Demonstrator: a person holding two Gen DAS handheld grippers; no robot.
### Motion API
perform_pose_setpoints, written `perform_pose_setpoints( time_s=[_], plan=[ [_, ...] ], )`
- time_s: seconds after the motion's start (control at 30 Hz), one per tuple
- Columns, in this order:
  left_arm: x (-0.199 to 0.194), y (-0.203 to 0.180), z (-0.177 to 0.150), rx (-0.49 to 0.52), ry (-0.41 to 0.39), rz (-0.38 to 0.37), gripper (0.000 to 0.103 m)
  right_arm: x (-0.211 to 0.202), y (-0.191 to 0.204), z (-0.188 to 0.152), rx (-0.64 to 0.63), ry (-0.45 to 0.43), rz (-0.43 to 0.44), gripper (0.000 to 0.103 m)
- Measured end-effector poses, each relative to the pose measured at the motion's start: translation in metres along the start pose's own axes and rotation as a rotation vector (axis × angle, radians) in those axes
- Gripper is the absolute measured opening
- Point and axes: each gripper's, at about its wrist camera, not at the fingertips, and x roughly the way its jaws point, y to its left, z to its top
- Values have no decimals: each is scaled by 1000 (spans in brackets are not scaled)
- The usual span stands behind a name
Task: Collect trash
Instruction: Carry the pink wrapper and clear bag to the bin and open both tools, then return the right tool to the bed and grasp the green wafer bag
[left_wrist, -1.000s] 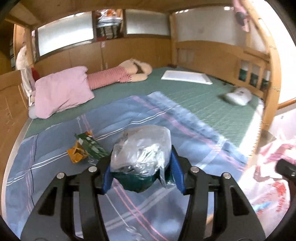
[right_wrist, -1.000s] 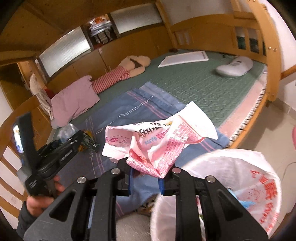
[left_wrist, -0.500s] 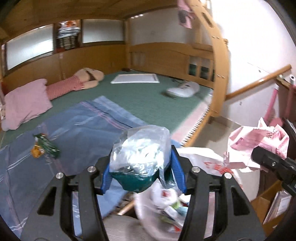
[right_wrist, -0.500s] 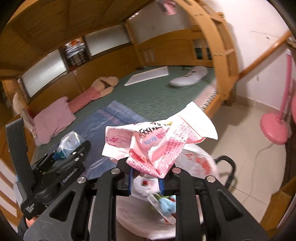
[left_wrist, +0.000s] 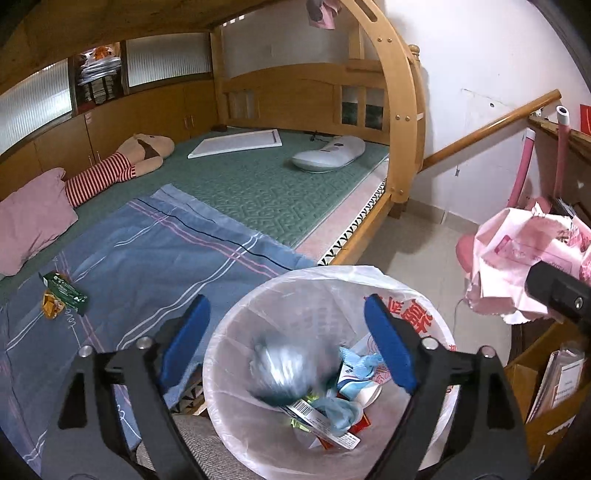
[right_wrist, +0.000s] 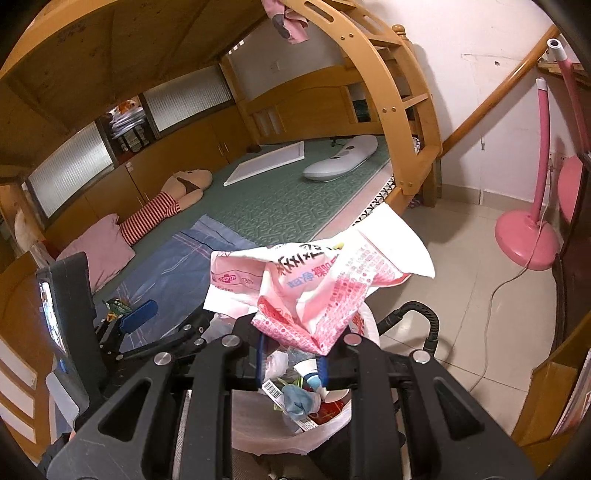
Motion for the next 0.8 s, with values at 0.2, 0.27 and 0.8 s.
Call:
perform_pose_setpoints(
  time_s=[0.2, 0.27, 0.8],
  plan=[
    [-5, 19, 4, -37, -3, 35, 93, 17, 2, -3, -2, 45, 19, 23],
    [-8, 26, 4, -53, -4, 48, 93, 29, 3, -4, -11, 72, 31, 23],
    [-37, 114, -5, -213, -34, 161, 93, 90, 36, -17, -37, 219, 57, 80]
  ],
)
